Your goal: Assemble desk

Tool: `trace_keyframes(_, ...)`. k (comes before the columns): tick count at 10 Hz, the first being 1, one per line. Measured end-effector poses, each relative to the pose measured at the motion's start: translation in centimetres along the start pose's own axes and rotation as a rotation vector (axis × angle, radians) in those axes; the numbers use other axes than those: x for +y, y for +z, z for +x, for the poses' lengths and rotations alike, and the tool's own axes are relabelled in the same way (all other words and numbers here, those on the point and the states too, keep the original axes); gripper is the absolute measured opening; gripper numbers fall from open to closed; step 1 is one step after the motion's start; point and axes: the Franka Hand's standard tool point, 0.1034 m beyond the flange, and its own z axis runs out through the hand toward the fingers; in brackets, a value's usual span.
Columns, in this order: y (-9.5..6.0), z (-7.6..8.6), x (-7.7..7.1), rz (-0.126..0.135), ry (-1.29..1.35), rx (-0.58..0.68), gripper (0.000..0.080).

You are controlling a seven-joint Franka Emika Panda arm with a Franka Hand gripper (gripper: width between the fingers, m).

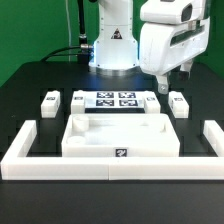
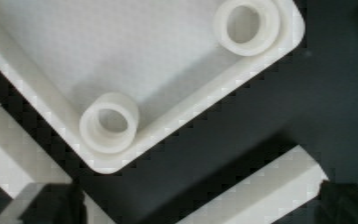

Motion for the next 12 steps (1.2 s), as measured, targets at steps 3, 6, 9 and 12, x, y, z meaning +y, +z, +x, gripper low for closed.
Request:
trace_keyframes(3, 0.0, -0.1, 0.0, -0.001, -0.009, 0.0, 0.065)
trace_keyframes(6, 0.7, -2.6, 0.3, -0.005, -0.2, 0.001, 0.065)
trace_keyframes(9, 0.9, -4.0, 0.7, 0.014, -0.226, -0.001, 0.065)
trace_keyframes(12, 2.0, -6.1, 0.9, 0.028, -0.481, -0.006, 0.065)
